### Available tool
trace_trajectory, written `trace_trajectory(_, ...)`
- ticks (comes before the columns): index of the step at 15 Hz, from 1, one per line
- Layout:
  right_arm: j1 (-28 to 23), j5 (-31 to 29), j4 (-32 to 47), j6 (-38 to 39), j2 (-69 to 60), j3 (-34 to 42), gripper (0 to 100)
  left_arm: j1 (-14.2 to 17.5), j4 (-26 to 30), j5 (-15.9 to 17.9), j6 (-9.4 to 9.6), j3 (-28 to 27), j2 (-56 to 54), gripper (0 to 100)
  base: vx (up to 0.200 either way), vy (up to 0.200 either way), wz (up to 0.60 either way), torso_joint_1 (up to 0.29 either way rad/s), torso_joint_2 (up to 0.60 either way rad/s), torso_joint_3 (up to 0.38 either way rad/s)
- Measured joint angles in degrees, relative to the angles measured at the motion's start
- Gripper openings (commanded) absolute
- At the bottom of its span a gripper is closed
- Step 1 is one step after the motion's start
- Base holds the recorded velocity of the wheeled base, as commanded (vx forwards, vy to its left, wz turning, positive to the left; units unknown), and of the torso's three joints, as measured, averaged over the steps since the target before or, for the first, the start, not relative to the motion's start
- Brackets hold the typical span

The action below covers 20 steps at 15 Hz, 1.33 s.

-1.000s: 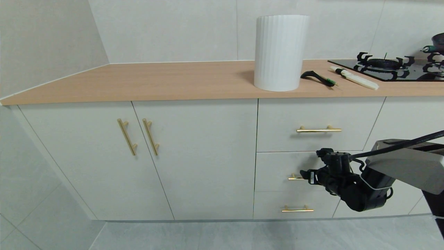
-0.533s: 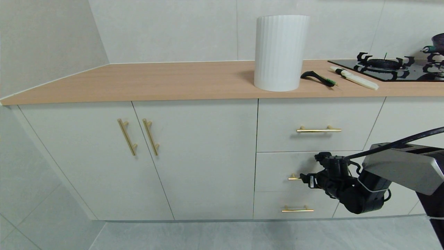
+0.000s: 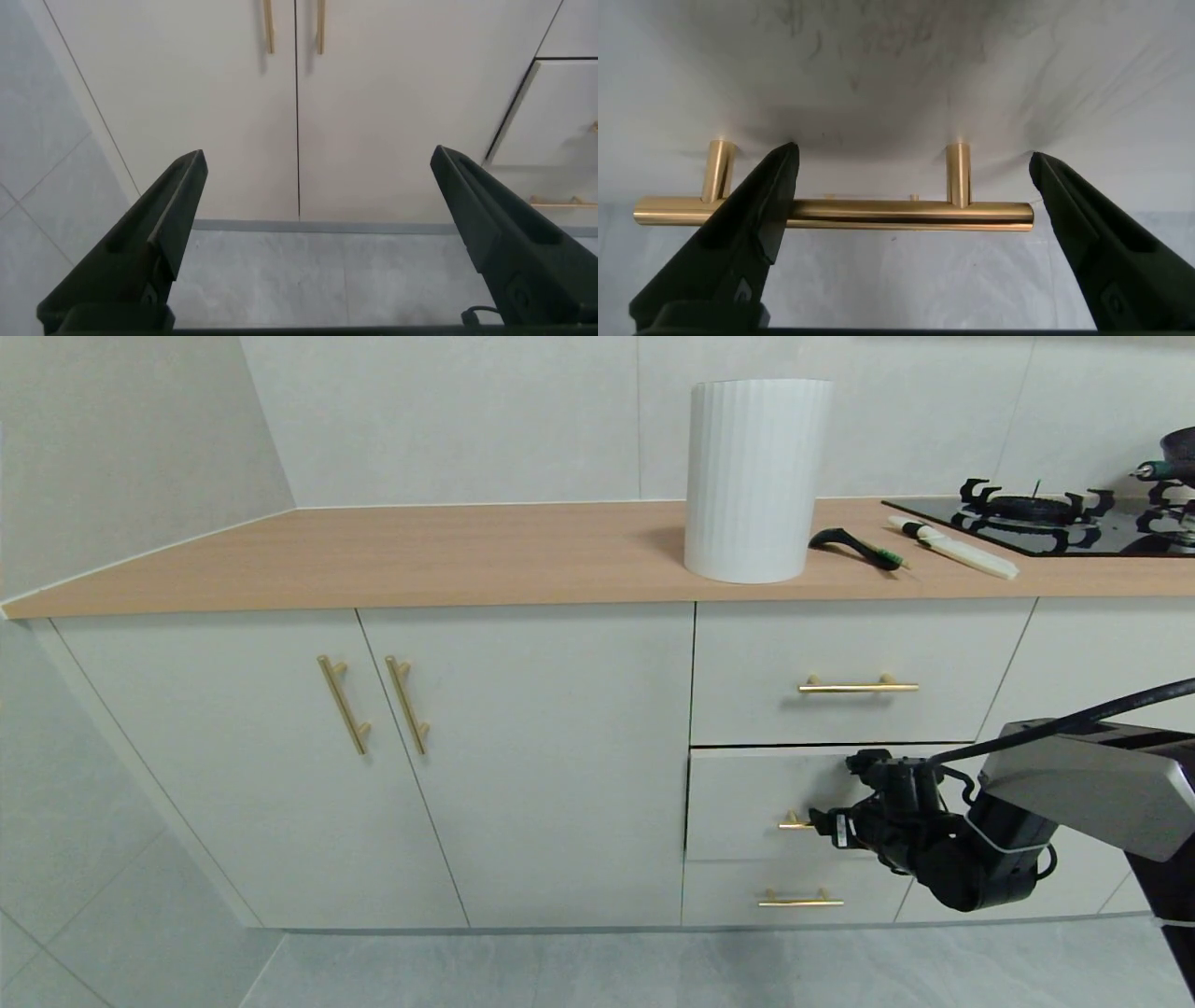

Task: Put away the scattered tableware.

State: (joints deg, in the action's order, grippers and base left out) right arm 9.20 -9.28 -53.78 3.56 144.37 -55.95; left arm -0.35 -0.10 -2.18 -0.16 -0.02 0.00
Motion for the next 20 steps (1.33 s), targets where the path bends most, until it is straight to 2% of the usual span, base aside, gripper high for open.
trace_trajectory(4, 0.0, 0.2, 2.8, 0.0, -1.6, 1.6, 100, 0.0, 0.0, 0.0, 0.00, 0.0, 0.0, 100, 0.000, 0.000, 0.00, 0.000, 0.00, 0.000)
trace_trajectory(8, 0.1, 0.8, 7.5, -0.1, -8.4, 8.0, 100, 0.0, 0.0, 0.0, 0.00, 0.0, 0.0, 100, 0.000, 0.000, 0.00, 0.000, 0.00, 0.000)
trace_trajectory(15, 1.0, 6.7, 28.3, 0.1, -38.5, 12.2, 100, 0.0, 0.0, 0.0, 0.00, 0.0, 0.0, 100, 0.000, 0.000, 0.00, 0.000, 0.00, 0.000)
trace_trajectory(18, 3.0, 7.3, 29.5, 0.4, -44.4, 12.3, 100, 0.0, 0.0, 0.0, 0.00, 0.0, 0.0, 100, 0.000, 0.000, 0.00, 0.000, 0.00, 0.000)
trace_trajectory(20, 4.1, 6.4, 25.2, 0.5, -41.8, 12.3, 100, 0.0, 0.0, 0.0, 0.02, 0.0, 0.0, 100, 0.000, 0.000, 0.00, 0.000, 0.00, 0.000)
